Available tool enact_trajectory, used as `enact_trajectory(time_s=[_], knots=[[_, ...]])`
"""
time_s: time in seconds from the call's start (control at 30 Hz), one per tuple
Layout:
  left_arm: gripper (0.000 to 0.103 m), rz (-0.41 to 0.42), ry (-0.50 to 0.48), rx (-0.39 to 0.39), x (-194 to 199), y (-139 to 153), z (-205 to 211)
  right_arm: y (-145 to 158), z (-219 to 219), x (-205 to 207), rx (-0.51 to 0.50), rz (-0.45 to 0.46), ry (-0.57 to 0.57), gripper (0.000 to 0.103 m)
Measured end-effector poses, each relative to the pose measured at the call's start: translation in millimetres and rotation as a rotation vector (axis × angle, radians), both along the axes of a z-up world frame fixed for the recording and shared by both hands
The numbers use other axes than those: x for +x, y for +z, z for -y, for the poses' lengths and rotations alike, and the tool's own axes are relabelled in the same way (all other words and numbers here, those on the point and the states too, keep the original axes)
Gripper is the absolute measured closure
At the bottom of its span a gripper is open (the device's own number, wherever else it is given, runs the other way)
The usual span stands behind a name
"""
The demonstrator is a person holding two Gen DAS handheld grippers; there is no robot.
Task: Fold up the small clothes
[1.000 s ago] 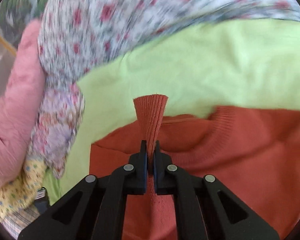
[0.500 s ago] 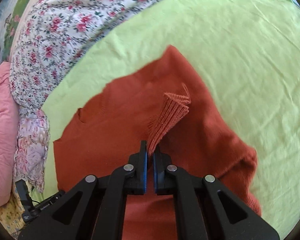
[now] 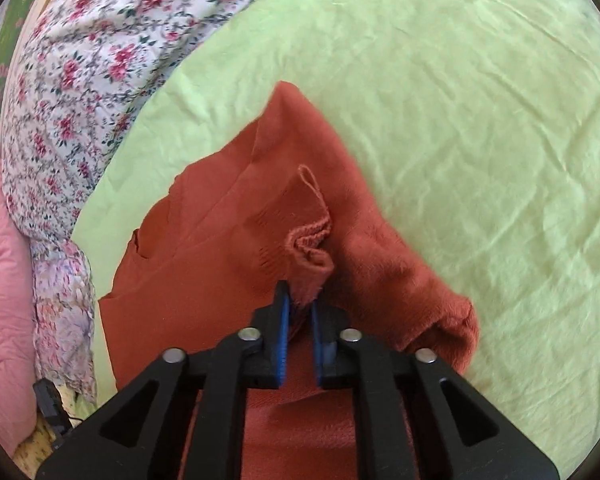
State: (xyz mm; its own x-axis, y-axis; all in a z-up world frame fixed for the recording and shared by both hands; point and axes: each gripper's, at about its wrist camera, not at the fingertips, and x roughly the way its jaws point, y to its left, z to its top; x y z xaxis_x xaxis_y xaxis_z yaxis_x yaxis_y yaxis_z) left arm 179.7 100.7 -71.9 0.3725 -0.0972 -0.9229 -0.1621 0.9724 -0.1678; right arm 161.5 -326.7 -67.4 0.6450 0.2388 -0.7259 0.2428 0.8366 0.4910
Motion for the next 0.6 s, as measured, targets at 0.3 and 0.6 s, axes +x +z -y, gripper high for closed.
enact_trajectory(time_s=[0.3, 0.6], knots=[[0.090, 0.000, 0.009, 0.006, -1.9, -1.7, -2.4, -2.3, 10.9, -7.3, -0.012, -0.062, -0.022, 0.091], [0.037, 0.074, 0.003, -0.037, 38.1, 29.9, -16.3, 28.1, 11.7, -40.7, -0.067, -0.008, -0.026, 0.079]])
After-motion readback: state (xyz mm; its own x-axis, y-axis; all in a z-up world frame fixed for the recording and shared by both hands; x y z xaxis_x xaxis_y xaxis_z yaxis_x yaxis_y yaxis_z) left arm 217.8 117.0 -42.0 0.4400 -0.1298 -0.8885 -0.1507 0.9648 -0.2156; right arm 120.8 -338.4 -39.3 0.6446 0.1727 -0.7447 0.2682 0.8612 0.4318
